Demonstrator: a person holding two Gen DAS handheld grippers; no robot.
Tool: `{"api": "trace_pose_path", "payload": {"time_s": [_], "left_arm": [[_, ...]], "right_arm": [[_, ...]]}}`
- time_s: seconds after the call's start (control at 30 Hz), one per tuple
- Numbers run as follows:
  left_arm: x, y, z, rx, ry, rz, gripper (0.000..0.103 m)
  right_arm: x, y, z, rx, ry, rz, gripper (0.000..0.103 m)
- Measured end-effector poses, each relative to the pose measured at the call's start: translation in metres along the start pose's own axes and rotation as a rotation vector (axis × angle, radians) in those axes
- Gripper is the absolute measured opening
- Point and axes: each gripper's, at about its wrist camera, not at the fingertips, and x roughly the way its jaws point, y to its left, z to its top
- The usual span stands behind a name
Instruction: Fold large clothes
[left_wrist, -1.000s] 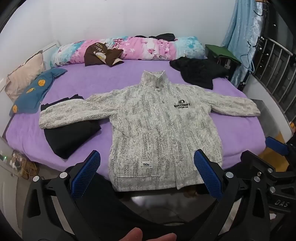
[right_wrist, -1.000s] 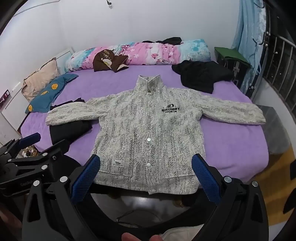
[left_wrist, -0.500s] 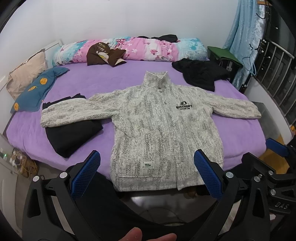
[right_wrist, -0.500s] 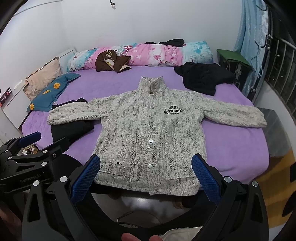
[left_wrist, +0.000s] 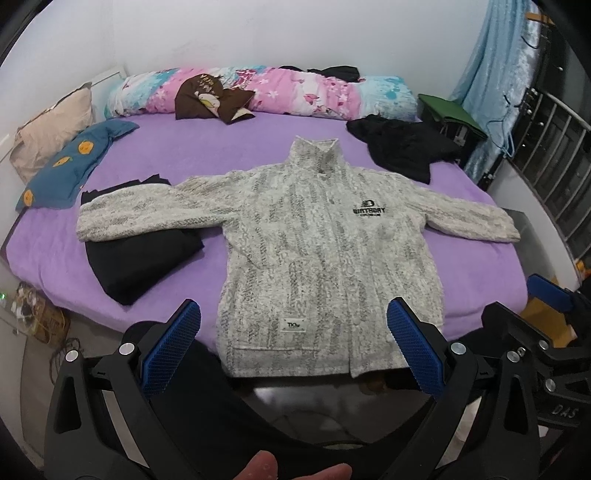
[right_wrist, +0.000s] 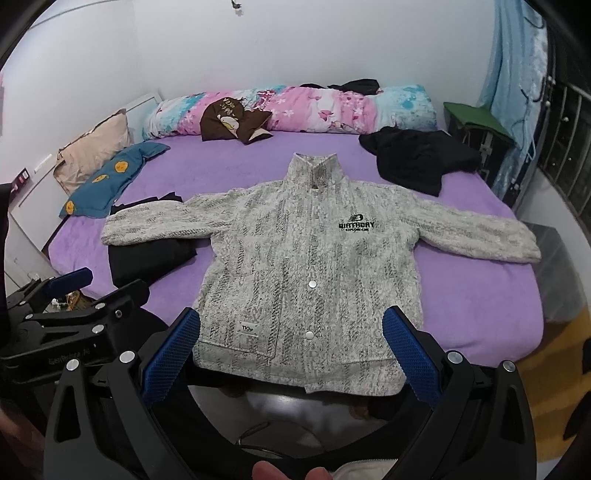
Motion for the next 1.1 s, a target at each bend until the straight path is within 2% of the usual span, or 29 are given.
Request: {"api": "trace_pose_path", "payload": {"time_s": [0.67,1.1], "left_arm": [[0.007,0.011,0.005,-0.022,-0.003,0.016,0.097],[0.025,0.08,0.023,-0.168,-0.006,0.065,0.097]], "right_arm": [[0.009,0.013,0.008,-0.03,0.006,-0.011,0.097],[0.034,0.054,0.043,-0.12,-0.004,-0.009,0.097]]}}
